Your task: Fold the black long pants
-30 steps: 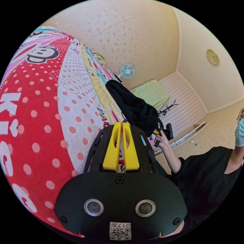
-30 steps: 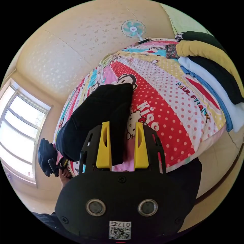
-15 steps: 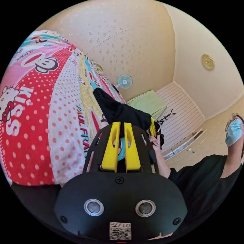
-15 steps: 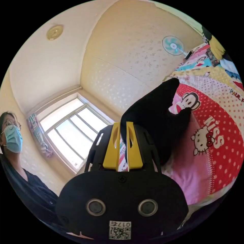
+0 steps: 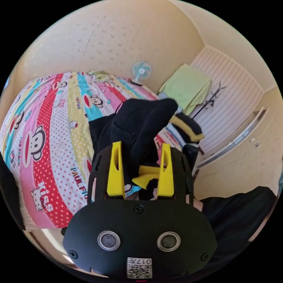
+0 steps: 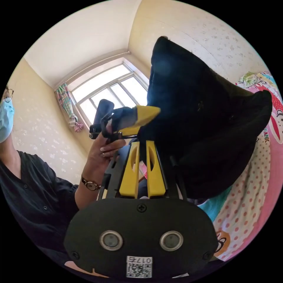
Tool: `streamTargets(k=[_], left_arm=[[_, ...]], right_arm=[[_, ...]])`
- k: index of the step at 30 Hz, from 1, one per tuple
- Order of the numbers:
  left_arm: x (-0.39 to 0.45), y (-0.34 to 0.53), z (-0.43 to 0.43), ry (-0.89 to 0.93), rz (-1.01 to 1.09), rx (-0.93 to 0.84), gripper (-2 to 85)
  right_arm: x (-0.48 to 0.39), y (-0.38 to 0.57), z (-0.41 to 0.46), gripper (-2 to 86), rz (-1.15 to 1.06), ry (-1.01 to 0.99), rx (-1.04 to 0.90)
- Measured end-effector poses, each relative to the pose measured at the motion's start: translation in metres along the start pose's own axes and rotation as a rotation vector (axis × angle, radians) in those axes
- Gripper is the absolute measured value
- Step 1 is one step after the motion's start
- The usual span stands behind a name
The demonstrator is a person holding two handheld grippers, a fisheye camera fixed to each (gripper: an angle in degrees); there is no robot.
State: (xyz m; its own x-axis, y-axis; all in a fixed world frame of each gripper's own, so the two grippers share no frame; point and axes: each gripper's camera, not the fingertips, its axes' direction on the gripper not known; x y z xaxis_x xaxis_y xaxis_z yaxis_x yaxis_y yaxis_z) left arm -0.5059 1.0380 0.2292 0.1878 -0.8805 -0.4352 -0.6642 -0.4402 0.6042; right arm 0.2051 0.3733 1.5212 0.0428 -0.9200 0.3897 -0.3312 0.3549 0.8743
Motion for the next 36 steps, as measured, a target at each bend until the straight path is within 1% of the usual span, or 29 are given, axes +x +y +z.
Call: streamTargets(k=[1, 2, 3, 4, 6, 7, 10, 11, 12, 13, 14, 15, 17, 18, 20, 22, 23, 24, 26, 28, 29, 32, 34, 36], left_arm=[[0.006, 0.000, 0.013, -0.054, 0.013, -0.046, 10.9], [0.018, 0.005, 0.029, -0.164, 0.036, -0.069, 9.0], [0.025, 0.014, 0.036, -0.221, 0.024, -0.051, 8.0], [0.027, 0.019, 0.036, -0.223, 0.012, -0.032, 7.9], [0.028, 0.045, 0.031, -0.112, -0.066, 0.089, 7.7], [0.028, 0.051, 0.030, -0.090, -0.078, 0.109, 7.7], [0.038, 0.079, 0.030, -0.081, -0.105, 0.144, 7.6], [0.045, 0.090, 0.031, -0.088, -0.107, 0.156, 7.6], [0.051, 0.100, 0.032, -0.091, -0.111, 0.164, 7.7], [0.054, 0.105, 0.033, -0.091, -0.114, 0.166, 7.7], [0.060, 0.114, 0.036, -0.089, -0.120, 0.172, 7.7], [0.066, 0.124, 0.038, -0.090, -0.122, 0.180, 7.7], [0.076, 0.137, 0.043, -0.103, -0.116, 0.190, 7.7], [0.082, 0.144, 0.047, -0.110, -0.110, 0.188, 7.7], [0.091, 0.152, 0.051, -0.114, -0.098, 0.173, 7.6], [0.099, 0.160, 0.051, -0.125, -0.085, 0.170, 7.4], [0.104, 0.165, 0.049, -0.140, -0.077, 0.168, 7.3], [0.109, 0.170, 0.047, -0.158, -0.069, 0.164, 7.1], [0.114, 0.177, 0.040, -0.180, -0.066, 0.159, 6.8], [0.116, 0.185, 0.027, -0.175, -0.068, 0.172, 6.8], [0.119, 0.190, 0.013, -0.154, -0.063, 0.194, 6.6], [0.132, 0.202, -0.036, -0.140, -0.039, 0.302, 6.5], [0.146, 0.210, -0.071, -0.173, -0.018, 0.375, 6.4], [0.171, 0.225, -0.119, -0.307, -0.009, 0.478, 6.3]], right_arm=[[0.000, 0.000, 0.001, 3.6, 0.011, 0.001, -0.006], [0.000, 0.000, 0.001, 3.8, 0.011, 0.023, -0.032], [-0.003, -0.002, 0.000, 4.0, -0.030, 0.048, -0.085], [-0.006, -0.003, -0.002, 4.1, -0.058, 0.057, -0.113], [-0.015, -0.015, -0.022, 4.2, -0.157, 0.063, -0.196], [-0.015, -0.018, -0.030, 4.3, -0.158, 0.075, -0.200], [-0.003, -0.028, -0.083, 9.5, 0.005, 0.273, -0.058], [0.008, -0.027, -0.104, 13.1, 0.129, 0.358, 0.031], [0.021, -0.020, -0.120, 14.8, 0.259, 0.417, 0.114], [0.028, -0.015, -0.125, 15.7, 0.315, 0.423, 0.151], [0.038, -0.005, -0.129, 15.9, 0.364, 0.359, 0.199], [0.048, 0.005, -0.124, 16.1, 0.387, 0.238, 0.232], [0.059, 0.013, -0.104, 15.8, 0.449, 0.077, 0.250], [0.058, 0.012, -0.085, 15.3, 0.458, -0.008, 0.226], [0.045, 0.001, -0.056, 13.8, 0.423, -0.039, 0.165], [0.021, -0.011, -0.039, 8.6, 0.377, 0.129, 0.121], [0.008, -0.018, -0.029, 6.4, 0.370, 0.275, 0.049], [0.000, -0.026, -0.021, 5.0, 0.362, 0.341, -0.049], [-0.013, -0.036, -0.022, 4.1, 0.357, 0.311, -0.107], [-0.034, -0.046, -0.035, 3.5, 0.345, 0.254, -0.065], [-0.057, -0.056, -0.042, 3.2, 0.292, 0.245, -0.051], [-0.130, -0.084, -0.060, 2.9, 0.106, 0.351, -0.021], [-0.173, -0.095, -0.076, 2.8, 0.037, 0.376, 0.046], [-0.230, -0.102, -0.102, 2.7, -0.067, 0.422, 0.168]])
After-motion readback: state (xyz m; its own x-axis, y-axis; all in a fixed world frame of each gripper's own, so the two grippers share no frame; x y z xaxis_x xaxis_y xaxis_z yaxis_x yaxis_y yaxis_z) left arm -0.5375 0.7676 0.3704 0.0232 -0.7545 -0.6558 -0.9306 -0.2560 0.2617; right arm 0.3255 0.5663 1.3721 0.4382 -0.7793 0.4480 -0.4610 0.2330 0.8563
